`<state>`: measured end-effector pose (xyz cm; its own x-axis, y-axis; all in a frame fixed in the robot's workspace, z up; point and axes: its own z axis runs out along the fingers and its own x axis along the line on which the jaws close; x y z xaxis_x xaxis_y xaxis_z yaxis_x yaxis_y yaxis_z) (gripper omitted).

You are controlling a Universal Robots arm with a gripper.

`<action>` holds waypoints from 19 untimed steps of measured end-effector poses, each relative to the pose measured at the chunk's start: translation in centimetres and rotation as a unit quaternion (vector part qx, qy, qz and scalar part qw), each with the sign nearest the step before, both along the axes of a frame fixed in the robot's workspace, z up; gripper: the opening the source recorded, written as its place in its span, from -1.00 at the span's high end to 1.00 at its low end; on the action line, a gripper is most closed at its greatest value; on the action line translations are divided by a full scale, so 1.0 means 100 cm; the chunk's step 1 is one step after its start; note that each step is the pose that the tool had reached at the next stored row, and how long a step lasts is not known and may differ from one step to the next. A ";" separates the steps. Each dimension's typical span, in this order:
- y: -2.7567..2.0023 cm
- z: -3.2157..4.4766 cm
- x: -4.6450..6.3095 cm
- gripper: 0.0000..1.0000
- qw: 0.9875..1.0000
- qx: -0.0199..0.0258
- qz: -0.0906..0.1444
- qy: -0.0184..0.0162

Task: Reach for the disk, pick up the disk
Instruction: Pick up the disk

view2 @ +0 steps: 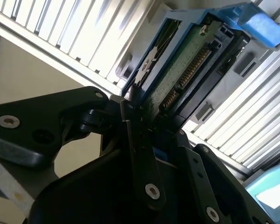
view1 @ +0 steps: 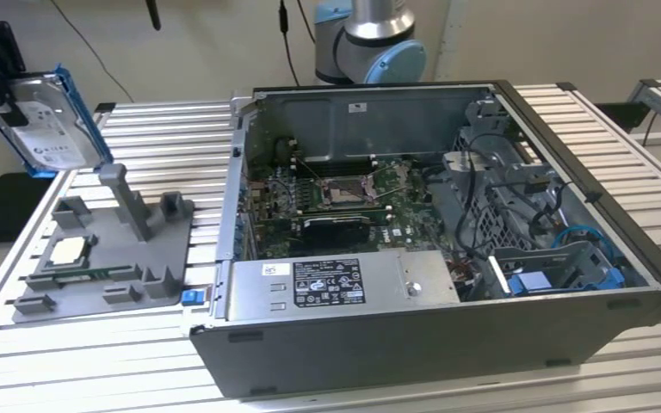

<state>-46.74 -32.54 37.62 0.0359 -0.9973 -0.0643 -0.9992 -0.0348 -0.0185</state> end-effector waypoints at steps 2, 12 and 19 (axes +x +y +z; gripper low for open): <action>0.0000 0.0021 0.000 1.00 1.000 0.000 0.000 0.000; 0.0000 0.0126 0.000 1.00 1.000 0.000 0.000 0.000; 0.0000 0.0245 0.000 1.00 1.000 0.000 0.000 0.000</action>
